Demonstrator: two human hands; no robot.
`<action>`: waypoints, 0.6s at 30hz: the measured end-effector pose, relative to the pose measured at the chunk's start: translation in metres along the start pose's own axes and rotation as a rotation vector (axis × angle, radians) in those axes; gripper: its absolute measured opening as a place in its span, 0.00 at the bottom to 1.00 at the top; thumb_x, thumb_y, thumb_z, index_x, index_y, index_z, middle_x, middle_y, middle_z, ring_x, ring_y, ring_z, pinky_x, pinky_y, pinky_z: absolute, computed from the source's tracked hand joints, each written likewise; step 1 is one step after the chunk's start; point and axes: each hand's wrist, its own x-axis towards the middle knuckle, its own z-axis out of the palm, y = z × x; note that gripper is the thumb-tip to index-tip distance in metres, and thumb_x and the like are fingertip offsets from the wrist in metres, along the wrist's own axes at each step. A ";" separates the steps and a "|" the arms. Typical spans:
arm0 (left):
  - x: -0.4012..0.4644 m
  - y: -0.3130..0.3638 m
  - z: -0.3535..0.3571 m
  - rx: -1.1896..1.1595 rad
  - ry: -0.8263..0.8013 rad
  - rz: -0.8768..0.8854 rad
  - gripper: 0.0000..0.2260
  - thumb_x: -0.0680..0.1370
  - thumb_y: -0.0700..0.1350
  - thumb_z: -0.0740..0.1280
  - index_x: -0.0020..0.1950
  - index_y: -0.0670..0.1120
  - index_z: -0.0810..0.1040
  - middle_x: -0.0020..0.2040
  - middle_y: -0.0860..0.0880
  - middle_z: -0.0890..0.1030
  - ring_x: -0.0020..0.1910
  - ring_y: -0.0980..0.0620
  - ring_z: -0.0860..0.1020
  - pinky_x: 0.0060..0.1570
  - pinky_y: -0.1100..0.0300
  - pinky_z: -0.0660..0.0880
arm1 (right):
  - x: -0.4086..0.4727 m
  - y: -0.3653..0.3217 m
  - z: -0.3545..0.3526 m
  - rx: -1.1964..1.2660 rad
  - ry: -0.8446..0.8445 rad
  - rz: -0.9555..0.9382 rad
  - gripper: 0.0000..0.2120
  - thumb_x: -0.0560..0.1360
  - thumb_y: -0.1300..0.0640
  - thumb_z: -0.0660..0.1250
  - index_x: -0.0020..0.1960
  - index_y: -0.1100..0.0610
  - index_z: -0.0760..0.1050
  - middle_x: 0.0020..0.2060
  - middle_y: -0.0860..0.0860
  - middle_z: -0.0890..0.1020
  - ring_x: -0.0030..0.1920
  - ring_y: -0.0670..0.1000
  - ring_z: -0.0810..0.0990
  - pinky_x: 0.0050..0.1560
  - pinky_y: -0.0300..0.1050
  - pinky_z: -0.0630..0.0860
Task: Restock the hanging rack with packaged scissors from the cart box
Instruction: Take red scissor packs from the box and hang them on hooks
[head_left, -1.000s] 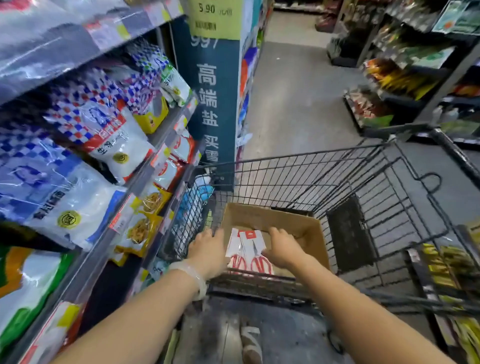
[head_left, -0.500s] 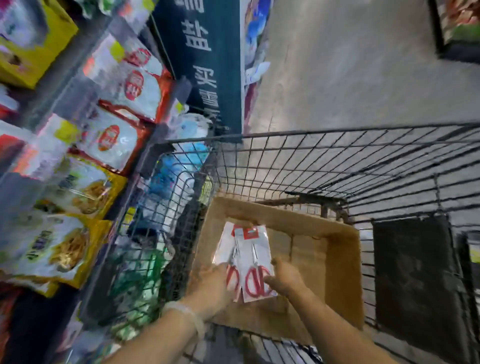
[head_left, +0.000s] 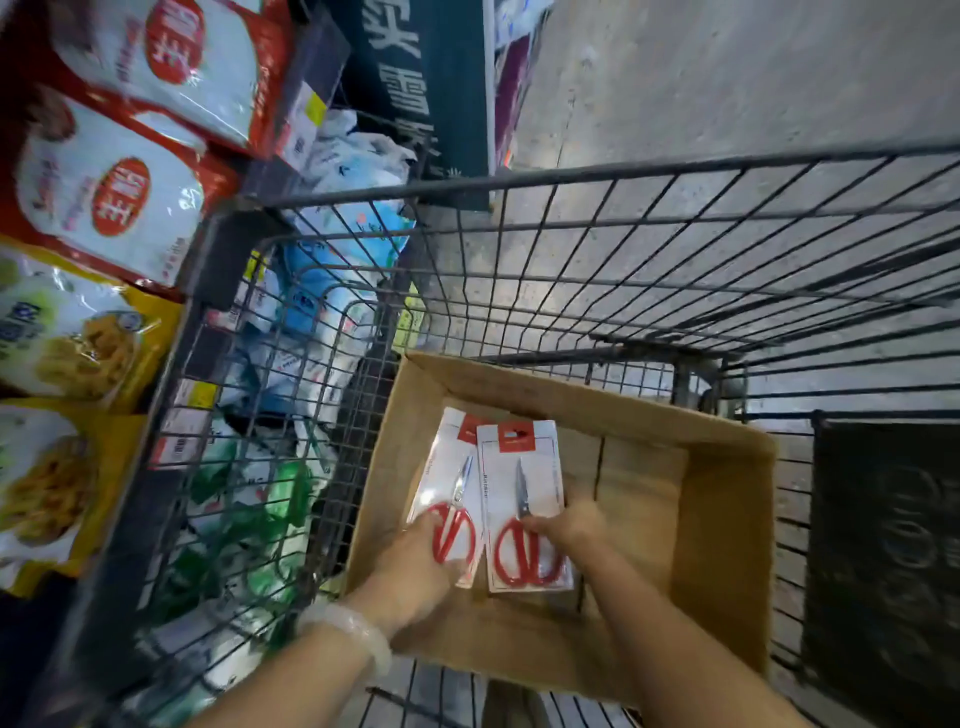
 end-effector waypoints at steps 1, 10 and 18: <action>0.000 -0.002 0.000 -0.017 0.007 -0.022 0.28 0.77 0.46 0.68 0.74 0.51 0.62 0.65 0.48 0.76 0.63 0.48 0.76 0.65 0.51 0.72 | -0.007 0.003 -0.004 0.059 -0.033 -0.008 0.20 0.70 0.55 0.74 0.58 0.60 0.74 0.53 0.56 0.82 0.52 0.55 0.82 0.54 0.49 0.80; -0.020 0.000 -0.019 -0.397 0.078 0.139 0.15 0.74 0.44 0.71 0.58 0.49 0.70 0.54 0.50 0.80 0.52 0.52 0.79 0.54 0.55 0.78 | -0.092 -0.016 -0.013 0.474 -0.369 -0.344 0.14 0.73 0.59 0.69 0.58 0.55 0.75 0.50 0.54 0.84 0.49 0.54 0.85 0.53 0.53 0.81; -0.013 -0.015 -0.055 -0.654 0.378 0.169 0.12 0.76 0.41 0.69 0.58 0.43 0.73 0.51 0.44 0.81 0.50 0.46 0.81 0.48 0.55 0.77 | -0.048 -0.027 0.031 0.255 0.027 -0.228 0.07 0.73 0.53 0.70 0.43 0.55 0.75 0.43 0.54 0.81 0.49 0.60 0.81 0.45 0.46 0.76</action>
